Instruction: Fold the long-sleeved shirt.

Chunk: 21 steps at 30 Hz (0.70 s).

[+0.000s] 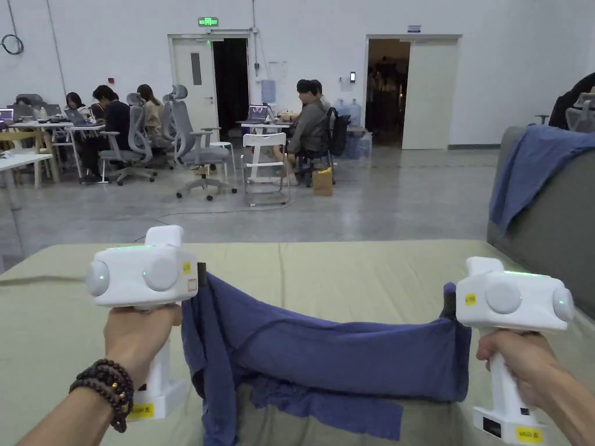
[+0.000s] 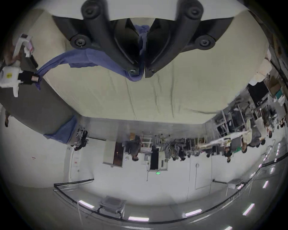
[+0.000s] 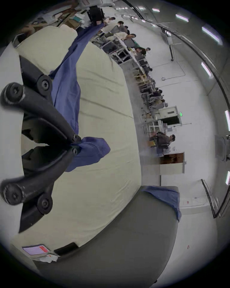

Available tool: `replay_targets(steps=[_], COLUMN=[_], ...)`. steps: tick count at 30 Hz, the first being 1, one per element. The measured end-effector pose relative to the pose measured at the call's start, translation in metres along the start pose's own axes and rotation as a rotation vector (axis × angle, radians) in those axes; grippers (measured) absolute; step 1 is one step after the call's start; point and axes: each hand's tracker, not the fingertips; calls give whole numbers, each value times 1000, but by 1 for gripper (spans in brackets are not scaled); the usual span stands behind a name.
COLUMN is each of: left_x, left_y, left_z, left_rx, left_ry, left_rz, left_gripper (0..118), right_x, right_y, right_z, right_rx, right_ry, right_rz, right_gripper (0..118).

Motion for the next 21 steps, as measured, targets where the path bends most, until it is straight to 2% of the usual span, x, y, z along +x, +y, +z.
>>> replay_targets(steps=[2,4,6,11,17,19,21], left_x=[1,0,-9,-32,-46,-53,-60], left_y=[-20,-54,-97,-209,-349,-366,-368], left_z=[34,69,107,170,140,131,129], left_rx=[40,36,-9,-218,-571,-567,-557], left_ry=[36,35,-35,-106,-113,-104,-115], left_rz=[-92,-184,-172,-102,-42,-34,-19], left_gripper=[4,4,4,4,4,4,5], right_x=[4,10,21,46,59,62,64], right_y=[-17,-48,-85,-190,-308,-327,-329], right_z=[32,69,98,143,99,85,86], right_rx=[20,39,2,-171,-540,-580,-547], right_ry=[46,92,119,143,78,59,66], right_rz=[38,111,150,141,185,179,171], right_gripper=[0,0,0,0,0,0,0])
